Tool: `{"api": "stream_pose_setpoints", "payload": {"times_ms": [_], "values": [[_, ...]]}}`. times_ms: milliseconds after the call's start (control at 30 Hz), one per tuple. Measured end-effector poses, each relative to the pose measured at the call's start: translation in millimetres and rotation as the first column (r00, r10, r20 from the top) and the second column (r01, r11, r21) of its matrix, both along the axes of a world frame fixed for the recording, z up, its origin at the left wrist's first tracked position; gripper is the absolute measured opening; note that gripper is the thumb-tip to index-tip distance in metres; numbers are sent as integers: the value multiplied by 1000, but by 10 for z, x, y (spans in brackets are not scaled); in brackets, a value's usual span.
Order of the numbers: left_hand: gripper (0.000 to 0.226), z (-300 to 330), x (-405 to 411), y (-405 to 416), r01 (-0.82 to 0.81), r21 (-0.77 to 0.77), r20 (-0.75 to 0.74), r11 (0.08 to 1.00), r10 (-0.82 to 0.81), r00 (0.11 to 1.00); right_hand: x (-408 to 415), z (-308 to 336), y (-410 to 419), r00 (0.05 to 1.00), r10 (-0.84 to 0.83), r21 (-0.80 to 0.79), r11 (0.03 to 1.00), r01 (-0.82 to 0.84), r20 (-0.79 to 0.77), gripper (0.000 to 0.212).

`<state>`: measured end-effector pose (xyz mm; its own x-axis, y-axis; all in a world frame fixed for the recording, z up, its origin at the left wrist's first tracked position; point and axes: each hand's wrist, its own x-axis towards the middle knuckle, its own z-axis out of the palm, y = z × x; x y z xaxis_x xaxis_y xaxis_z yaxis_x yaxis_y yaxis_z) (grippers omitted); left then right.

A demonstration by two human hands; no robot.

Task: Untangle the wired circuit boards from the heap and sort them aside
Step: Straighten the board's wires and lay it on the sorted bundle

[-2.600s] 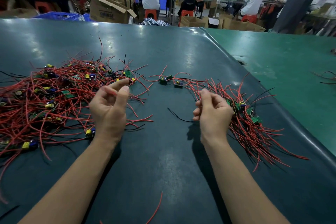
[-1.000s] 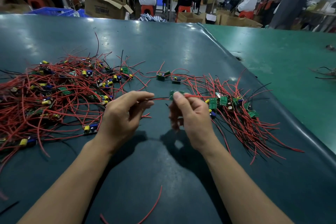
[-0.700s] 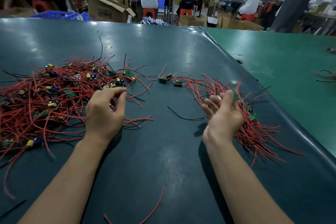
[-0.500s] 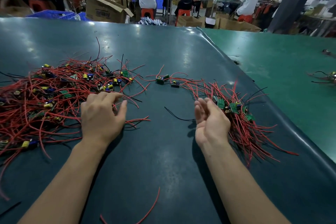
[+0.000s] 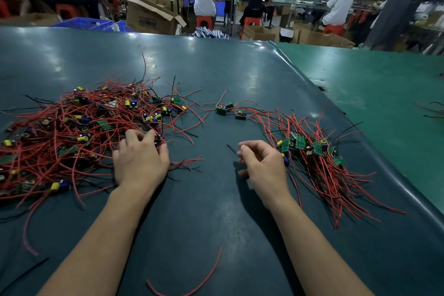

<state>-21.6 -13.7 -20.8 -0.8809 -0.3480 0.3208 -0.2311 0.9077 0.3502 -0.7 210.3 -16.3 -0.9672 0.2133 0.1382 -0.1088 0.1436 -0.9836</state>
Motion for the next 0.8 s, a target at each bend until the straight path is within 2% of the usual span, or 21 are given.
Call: {"api": "stream_pose_setpoints", "payload": {"times_ms": [233, 367, 467, 633, 700, 800], "values": [[12, 21, -11, -29, 106, 32, -86, 994, -103, 991, 6, -28, -42, 1000, 9, 193, 981, -5, -21, 15], [18, -2, -3, 0, 98, 69, -169, 993, -86, 982, -4, -49, -33, 999, 1, 219, 976, 7, -36, 14], [24, -11, 21, 21, 107, 33, -236, 994, -96, 967, -55, -62, -25, 999, -32, 212, 976, 37, -27, 14], [21, -21, 41, 21, 173, 43, -375, 984, -145, 916, -183, -59, 168, 980, -199, 230, 953, 197, -15, 7], [21, -20, 50, 20, 230, 27, -440, 973, -195, 877, -211, -50, 258, 967, -256, 232, 941, 248, 5, 9], [16, -18, 80, 66, 373, -103, -557, 922, -365, 746, -221, -25, 314, 947, -321, 268, 914, 305, 15, 19]]}}
